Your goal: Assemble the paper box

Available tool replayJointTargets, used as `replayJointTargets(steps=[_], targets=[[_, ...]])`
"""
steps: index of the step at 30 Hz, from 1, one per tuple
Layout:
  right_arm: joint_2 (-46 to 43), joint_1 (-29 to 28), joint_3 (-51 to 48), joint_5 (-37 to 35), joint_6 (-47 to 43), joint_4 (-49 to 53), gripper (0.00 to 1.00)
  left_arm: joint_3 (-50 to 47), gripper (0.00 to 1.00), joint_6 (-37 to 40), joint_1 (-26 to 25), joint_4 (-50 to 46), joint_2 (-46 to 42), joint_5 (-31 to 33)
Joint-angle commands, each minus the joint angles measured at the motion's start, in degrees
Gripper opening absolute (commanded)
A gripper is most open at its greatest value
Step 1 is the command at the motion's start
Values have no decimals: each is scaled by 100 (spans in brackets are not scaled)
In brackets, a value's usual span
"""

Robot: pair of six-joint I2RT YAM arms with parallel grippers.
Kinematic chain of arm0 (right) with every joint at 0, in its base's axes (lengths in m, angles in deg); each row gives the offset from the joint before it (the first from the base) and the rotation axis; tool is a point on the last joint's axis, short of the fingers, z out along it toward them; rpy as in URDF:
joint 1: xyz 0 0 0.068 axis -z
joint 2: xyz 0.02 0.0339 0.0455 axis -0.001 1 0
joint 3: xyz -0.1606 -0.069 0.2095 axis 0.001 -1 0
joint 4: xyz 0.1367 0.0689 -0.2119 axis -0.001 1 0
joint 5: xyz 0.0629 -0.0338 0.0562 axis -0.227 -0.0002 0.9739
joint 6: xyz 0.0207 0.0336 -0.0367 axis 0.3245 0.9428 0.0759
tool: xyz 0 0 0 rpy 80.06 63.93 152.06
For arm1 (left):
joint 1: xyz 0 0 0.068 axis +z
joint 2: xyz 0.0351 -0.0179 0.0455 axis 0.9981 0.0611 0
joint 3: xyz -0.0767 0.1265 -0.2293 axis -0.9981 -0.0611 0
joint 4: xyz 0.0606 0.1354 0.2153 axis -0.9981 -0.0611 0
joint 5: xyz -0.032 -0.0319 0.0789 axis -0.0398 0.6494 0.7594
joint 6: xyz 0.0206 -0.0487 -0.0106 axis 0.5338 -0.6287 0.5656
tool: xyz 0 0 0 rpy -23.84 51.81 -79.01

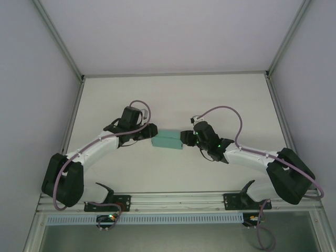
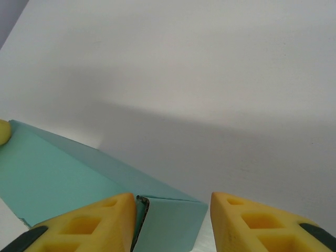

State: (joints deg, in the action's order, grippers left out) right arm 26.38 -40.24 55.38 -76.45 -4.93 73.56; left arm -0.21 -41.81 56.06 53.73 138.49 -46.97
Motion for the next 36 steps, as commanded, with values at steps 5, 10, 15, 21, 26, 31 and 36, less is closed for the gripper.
replayJointTargets(steps=[5,10,15,21,26,31,36], targets=[[144,-145,545,132,-243,1095,52,-227,38,-52,-104,-409,-8,-148],[-234,33,880,43,-332,1462,58,-251,37,-7,-102,-474,24,-20],[-515,170,901,-9,-303,1576,59,-294,36,26,-105,-497,72,64],[-311,181,689,832,-252,1390,51,-389,36,111,-150,-479,86,207],[32,197,492,877,-75,1265,45,-639,36,248,-294,-413,27,499],[275,300,258,809,131,1156,40,-1054,33,203,-320,-238,20,669],[328,443,-257,997,377,819,26,-1513,30,100,-315,153,-58,636]])
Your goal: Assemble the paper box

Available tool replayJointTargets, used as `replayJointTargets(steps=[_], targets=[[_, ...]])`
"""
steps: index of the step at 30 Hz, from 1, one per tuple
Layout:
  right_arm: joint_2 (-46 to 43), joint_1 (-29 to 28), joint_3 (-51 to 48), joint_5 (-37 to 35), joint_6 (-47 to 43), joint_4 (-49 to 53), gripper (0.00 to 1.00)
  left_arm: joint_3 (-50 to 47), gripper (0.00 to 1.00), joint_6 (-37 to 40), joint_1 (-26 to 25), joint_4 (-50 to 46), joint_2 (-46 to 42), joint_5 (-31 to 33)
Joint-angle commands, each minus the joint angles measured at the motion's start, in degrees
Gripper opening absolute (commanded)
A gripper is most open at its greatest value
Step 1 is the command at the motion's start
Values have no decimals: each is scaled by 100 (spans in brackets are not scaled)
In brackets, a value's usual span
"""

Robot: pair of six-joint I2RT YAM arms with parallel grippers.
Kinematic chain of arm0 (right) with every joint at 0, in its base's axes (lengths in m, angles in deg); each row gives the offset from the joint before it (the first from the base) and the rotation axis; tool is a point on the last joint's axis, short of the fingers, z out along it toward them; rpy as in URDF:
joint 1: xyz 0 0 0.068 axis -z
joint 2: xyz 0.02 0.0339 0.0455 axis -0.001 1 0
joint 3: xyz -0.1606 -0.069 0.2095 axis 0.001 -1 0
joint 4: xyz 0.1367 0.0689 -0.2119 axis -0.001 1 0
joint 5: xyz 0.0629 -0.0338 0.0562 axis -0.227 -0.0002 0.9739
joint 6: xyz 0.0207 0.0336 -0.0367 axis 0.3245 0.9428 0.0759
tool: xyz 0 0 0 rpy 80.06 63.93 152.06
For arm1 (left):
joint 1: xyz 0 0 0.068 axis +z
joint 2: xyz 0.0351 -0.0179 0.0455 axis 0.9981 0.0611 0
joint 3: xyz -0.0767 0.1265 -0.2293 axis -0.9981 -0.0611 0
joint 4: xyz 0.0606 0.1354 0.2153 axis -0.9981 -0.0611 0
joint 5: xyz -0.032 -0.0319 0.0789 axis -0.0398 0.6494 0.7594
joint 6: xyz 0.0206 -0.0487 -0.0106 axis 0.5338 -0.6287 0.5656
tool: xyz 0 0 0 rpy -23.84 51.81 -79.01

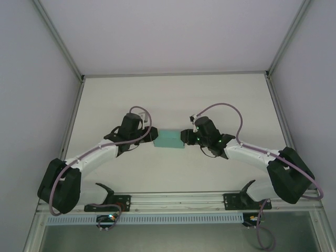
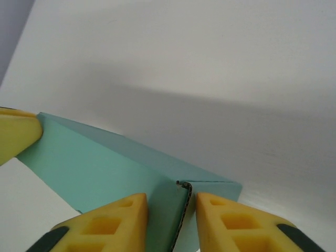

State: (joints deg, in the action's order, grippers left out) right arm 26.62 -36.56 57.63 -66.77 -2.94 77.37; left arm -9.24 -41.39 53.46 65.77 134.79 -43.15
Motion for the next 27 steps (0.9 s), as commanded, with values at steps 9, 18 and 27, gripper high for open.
replayJointTargets(steps=[9,18,27], targets=[[497,357,-1284,358,96,-628,10,-1166,7,44,-55,-388,525,276],[503,371,-1295,319,-161,-684,5,-1350,0,209,-91,-168,600,447],[120,366,-599,458,-317,189,25,-167,45,716,-433,-1146,380,630]])
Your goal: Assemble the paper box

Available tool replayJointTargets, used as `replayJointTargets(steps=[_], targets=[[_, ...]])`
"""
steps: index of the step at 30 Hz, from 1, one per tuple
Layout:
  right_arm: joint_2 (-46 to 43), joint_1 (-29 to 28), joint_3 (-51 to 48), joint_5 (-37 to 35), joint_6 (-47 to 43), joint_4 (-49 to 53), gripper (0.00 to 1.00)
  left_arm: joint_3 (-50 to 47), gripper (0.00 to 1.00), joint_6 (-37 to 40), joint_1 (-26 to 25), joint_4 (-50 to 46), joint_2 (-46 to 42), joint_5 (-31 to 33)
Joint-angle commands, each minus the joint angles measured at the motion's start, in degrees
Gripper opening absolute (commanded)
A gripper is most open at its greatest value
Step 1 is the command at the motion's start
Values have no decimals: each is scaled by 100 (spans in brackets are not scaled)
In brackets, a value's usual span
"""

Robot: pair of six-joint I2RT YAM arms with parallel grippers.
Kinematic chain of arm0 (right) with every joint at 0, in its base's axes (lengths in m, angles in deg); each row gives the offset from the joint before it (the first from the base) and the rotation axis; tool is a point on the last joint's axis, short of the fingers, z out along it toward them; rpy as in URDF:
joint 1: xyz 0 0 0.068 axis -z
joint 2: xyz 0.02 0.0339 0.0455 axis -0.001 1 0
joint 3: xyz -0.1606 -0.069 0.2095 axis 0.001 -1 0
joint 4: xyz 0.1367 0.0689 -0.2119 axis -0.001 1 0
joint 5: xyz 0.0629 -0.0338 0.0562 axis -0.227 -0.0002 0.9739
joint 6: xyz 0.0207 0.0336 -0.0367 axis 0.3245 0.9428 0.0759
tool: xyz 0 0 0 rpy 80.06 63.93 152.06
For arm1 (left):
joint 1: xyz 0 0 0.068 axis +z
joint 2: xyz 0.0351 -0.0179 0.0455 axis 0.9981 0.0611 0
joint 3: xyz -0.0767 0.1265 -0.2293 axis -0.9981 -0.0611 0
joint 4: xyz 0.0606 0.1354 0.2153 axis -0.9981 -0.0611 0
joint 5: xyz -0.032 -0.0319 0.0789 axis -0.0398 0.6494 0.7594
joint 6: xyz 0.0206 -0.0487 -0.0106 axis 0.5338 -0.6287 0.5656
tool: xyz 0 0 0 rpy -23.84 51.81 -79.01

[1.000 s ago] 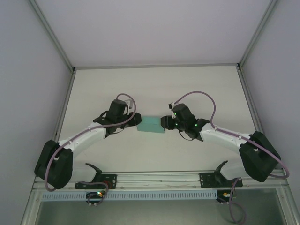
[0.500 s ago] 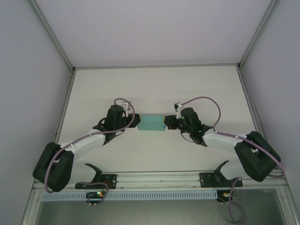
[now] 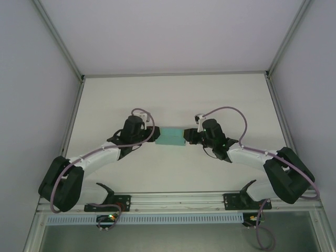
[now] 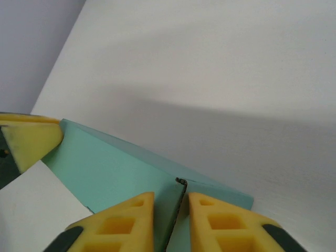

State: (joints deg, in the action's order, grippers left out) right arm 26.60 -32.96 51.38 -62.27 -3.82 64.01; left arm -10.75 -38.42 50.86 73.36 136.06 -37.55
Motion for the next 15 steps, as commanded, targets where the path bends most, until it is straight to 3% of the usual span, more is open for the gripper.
replayJointTargets(steps=[1,11,15], targets=[[-49,5,170,31,-253,1680,28,137,52,470,-194,-2009,221,96],[-69,14,1654,-323,-765,3005,60,967,90,672,-178,-2334,190,315],[-71,30,2004,-181,-1341,3313,82,1138,97,691,-110,-2321,161,325]])
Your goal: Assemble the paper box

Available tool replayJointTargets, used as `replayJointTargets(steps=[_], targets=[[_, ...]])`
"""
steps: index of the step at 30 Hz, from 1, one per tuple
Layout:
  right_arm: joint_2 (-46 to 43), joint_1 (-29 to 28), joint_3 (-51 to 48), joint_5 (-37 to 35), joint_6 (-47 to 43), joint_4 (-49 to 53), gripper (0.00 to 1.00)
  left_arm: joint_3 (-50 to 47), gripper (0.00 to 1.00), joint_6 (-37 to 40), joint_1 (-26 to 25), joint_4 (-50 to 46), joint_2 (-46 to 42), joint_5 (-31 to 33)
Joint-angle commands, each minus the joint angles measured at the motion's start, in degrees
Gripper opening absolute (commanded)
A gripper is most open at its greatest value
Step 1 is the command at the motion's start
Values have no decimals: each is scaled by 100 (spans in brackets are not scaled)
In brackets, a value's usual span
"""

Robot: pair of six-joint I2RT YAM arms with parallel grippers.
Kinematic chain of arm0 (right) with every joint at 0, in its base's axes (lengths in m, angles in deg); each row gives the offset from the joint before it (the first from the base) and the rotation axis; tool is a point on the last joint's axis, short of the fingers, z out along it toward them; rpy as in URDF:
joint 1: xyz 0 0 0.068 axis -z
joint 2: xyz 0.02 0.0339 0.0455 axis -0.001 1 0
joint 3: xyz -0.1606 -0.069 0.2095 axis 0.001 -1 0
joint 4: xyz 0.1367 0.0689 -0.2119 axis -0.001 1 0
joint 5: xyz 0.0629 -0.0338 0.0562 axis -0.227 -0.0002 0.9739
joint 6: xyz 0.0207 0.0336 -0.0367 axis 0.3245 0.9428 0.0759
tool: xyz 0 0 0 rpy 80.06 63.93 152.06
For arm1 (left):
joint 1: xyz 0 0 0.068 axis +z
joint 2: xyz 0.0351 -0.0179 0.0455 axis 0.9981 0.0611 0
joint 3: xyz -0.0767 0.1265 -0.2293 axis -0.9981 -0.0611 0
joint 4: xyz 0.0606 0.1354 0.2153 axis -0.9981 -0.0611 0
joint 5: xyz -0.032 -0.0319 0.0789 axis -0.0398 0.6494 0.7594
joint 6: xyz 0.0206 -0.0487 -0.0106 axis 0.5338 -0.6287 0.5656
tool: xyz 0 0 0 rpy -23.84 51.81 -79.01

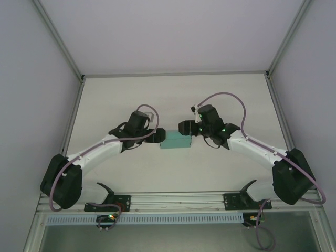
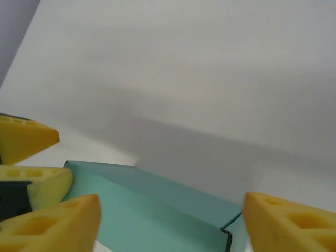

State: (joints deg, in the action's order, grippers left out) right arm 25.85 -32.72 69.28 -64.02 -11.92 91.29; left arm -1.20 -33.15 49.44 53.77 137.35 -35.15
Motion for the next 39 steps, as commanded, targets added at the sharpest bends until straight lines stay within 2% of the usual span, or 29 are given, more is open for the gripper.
replayJointTargets(steps=[1,4,8,12,14,18,22,26,31,39], targets=[[21,16,308,185,-830,668,100,227,100,181,69,-352,8,86],[60,30,676,781,-1983,1146,99,386,100,197,206,-369,-79,31],[126,43,1038,1260,-3978,1653,100,581,100,218,408,-443,-272,-21],[514,14,1499,1636,-5869,2435,100,557,100,182,697,-642,-689,252],[822,-128,1858,1558,-6566,2947,100,411,100,119,937,-791,-940,424],[1459,-517,2214,781,-7653,3362,100,11,100,-36,1446,-1063,-1375,527],[2146,-729,2636,35,-7883,3366,100,-335,100,-164,1698,-1244,-1719,569],[2594,-823,2833,-278,-8048,3159,99,-535,100,-231,1787,-1353,-1951,645],[3073,-862,3147,-342,-8130,3395,90,-657,100,-231,1827,-1457,-2129,687],[3400,-981,3085,-599,-8029,3420,73,-745,100,-195,1860,-1598,-2371,807]])
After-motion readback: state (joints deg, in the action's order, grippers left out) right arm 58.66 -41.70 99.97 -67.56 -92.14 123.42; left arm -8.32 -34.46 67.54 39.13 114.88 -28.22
